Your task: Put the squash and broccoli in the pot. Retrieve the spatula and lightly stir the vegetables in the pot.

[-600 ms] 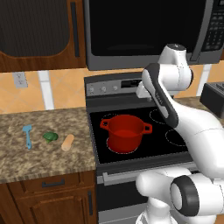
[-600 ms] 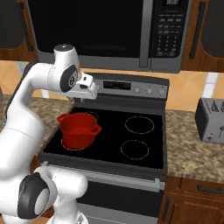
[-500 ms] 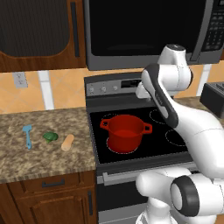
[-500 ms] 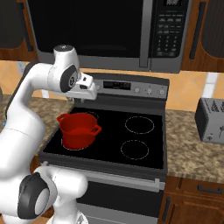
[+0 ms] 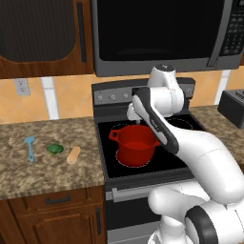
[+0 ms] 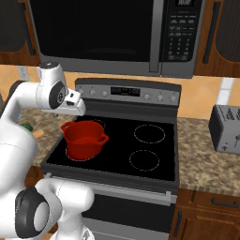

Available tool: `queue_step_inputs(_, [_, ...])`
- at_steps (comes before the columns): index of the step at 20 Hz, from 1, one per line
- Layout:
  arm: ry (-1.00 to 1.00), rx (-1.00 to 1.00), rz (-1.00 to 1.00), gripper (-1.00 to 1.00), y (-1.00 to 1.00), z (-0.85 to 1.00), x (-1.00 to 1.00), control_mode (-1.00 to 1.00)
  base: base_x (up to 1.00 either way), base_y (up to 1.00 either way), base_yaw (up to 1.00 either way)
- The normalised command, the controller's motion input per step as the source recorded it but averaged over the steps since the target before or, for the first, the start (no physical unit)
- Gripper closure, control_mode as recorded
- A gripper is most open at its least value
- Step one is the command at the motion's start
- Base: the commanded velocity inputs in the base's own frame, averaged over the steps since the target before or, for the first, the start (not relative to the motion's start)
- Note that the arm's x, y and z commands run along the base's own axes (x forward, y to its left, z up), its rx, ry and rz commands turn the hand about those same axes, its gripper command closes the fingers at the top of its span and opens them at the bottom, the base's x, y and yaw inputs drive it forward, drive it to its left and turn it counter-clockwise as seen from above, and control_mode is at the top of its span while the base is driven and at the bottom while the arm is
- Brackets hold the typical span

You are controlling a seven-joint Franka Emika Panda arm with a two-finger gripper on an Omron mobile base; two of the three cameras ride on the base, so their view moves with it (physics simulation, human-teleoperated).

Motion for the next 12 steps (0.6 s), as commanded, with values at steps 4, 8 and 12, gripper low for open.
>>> queue_step_inputs(4, [0.03,0.00,0.00,-1.00,0.36,-0.20,0.00,-1.00,0.00,0.00,0.00])
queue_step_inputs(8, [0.04,0.00,0.00,-1.00,0.00,0.00,0.00,-1.00,0.00,0.00,0.00])
queue_step_inputs(12, [0.04,0.00,0.00,-1.00,0.09,-0.01,0.00,-1.00,0.00,0.00,0.00])
